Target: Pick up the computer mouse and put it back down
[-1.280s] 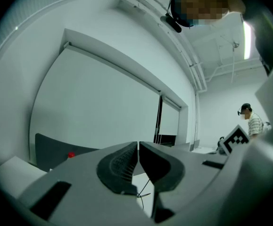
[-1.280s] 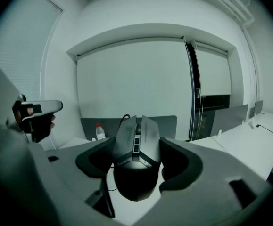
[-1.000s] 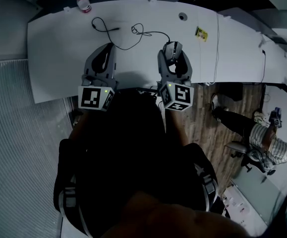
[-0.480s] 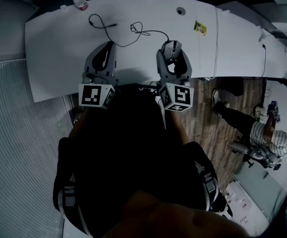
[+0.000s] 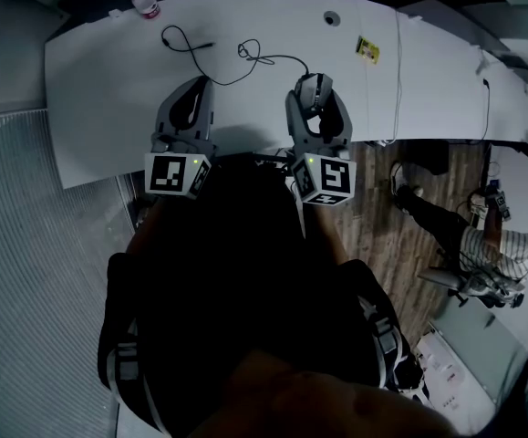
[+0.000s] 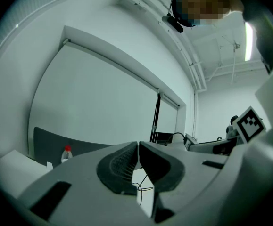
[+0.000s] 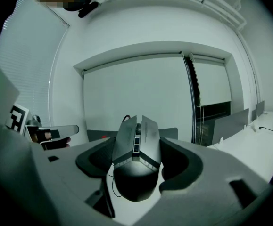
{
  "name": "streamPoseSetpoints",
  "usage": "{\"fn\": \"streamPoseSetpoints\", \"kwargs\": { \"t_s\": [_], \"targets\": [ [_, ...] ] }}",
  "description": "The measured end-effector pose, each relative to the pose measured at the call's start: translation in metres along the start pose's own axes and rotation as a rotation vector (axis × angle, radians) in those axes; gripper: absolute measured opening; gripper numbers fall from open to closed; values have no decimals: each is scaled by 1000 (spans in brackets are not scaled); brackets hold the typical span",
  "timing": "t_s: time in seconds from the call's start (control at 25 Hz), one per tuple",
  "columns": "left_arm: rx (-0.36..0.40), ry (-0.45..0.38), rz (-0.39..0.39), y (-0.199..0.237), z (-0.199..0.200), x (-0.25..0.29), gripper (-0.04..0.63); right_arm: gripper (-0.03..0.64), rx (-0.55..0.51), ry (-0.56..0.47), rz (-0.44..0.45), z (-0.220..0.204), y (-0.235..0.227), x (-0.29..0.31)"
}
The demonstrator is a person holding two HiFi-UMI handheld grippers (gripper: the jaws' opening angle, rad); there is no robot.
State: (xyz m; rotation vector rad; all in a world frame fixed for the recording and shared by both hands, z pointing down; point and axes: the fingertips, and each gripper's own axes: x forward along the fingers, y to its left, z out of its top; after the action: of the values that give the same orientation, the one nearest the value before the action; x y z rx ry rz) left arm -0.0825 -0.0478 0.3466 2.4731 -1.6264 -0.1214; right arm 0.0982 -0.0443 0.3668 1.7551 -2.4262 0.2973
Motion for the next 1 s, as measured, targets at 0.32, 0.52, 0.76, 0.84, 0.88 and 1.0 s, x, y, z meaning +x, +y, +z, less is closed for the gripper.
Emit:
{"fn": "streamPoseSetpoints", "kwargs": {
  "t_s": [0.32,0.52,0.76,0.84,0.88,1.0],
  "targets": [
    [-6,1,0,0,0,-1,12,287,-2,-9,0,2,1,-1],
    [-1,1,-4,-2,0,1,12,287,-2,0,4,-1,0,2],
    [-10,-2,-3,-2,3,2,12,287,0,13,6,-5,-1,5],
    [-6,-7,-3,-1,4,2,12,287,1,15,7,-6,-1,6],
    [-5,-7,-3,-2,4,2,12,287,1,16,8,-6,-1,6],
    [-6,7,-8,-3,3,6,11,287,3,22,10,-6,-3,9]
  ]
}}
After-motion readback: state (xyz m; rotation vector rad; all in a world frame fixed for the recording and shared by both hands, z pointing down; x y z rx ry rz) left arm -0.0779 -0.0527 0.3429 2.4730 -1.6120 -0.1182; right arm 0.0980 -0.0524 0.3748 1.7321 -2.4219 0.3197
